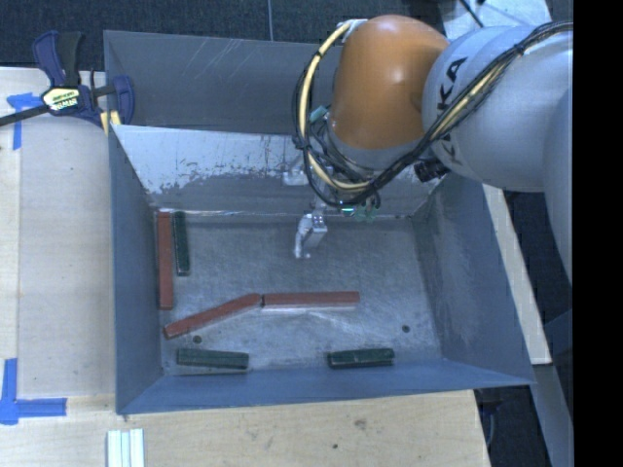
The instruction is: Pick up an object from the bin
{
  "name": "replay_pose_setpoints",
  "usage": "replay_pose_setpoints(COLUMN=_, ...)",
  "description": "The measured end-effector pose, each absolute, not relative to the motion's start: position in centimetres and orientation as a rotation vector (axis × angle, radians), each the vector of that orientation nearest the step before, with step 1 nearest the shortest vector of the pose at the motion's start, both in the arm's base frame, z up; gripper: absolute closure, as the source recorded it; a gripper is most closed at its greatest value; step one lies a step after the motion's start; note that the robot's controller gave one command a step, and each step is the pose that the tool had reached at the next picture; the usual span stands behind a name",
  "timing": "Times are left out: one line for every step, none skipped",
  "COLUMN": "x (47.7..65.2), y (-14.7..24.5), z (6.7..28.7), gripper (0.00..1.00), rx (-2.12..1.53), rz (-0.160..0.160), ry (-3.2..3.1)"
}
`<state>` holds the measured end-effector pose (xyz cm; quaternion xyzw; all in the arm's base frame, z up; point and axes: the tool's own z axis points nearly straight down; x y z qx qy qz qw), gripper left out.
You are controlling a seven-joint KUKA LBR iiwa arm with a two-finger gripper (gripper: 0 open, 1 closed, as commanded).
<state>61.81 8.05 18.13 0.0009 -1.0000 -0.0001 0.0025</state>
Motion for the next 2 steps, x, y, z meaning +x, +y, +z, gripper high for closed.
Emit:
replay_pose_setpoints(x=62.0, y=8.0, z=18.6, gripper=0.00, rx=0.001, rz=-0.001, ry=-3.145)
replay_pose_setpoints(x=59.6, y=7.4, z=12.7, gripper=0.00, rx=-0.045, rz=-0.001, ry=-3.149)
